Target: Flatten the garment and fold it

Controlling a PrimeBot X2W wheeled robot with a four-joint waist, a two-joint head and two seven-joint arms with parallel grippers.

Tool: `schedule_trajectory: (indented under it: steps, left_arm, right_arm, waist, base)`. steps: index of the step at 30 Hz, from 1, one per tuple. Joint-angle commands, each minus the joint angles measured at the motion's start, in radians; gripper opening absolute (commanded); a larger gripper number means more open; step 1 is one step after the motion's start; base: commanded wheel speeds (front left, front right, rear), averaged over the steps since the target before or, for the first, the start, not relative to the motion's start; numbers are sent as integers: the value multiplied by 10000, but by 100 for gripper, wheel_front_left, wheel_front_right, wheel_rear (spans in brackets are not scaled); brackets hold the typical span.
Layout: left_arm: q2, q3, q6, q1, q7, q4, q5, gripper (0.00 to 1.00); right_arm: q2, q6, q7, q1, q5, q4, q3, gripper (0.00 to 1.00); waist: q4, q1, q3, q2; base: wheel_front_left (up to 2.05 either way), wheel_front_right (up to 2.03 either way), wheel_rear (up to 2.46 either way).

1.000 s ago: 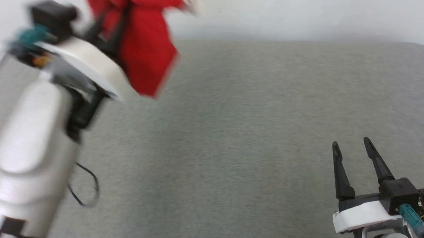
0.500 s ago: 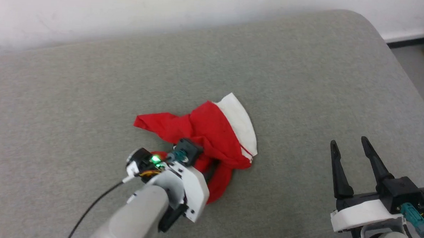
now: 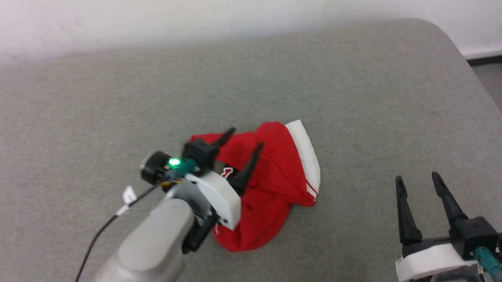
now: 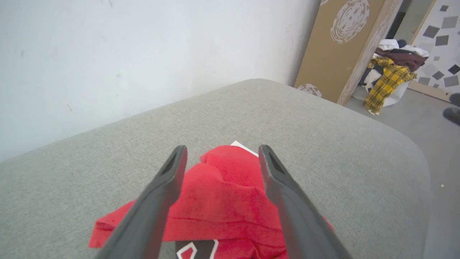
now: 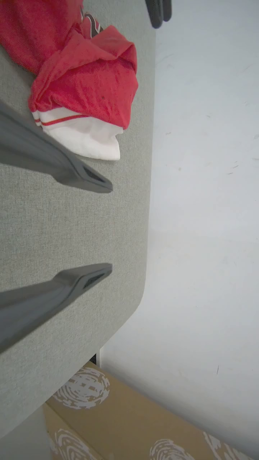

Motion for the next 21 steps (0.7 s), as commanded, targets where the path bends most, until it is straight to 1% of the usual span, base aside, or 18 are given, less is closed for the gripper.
schedule_trajectory:
  steps: [1, 5, 8, 11, 15, 18, 21]
  left_arm:
    - [180, 148, 129, -54, -97, -119, -65, 100]
    - [695, 1003, 749, 342, -477, -1090, -333, 100]
    - [993, 1599, 1137, 1040, -652, -1796, -541, 100]
    - [1295, 1981, 1494, 1915, -738, -2463, -386, 100]
    - [1184, 2767, 1854, 3246, -760, -3528, -330, 100]
    - [997, 3205, 1980, 4172, -763, -4202, 104, 100]
    - [603, 3672, 2101, 4968, -764, -4733, 482, 100]
  right_arm:
    - [22, -21, -45, 123, -65, 31, 12, 100]
    - [22, -21, -45, 315, -133, 48, -20, 100]
    - [22, -21, -45, 474, -170, 66, -103, 100]
    - [22, -21, -45, 604, -207, 70, -128, 100]
    - [22, -21, -45, 746, -225, 42, -182, 100]
    - [22, -21, -45, 810, -195, 48, -186, 100]
    - [22, -21, -45, 842, -158, 60, -175, 100]
  waist:
    - [747, -1, -706, 0]
    - [1218, -1, -1031, 0]
    - [1540, -1, -1236, 0]
    - [1773, -1, -1370, 0]
    - [2008, -1, -1443, 0]
    - [2111, -1, -1441, 0]
    - [2160, -1, -1436, 0]
  base:
    - [0, 0, 0]
    - [0, 0, 0]
    - [0, 0, 0]
    - [0, 0, 0]
    - [0, 0, 0]
    - [0, 0, 0]
    - [0, 0, 0]
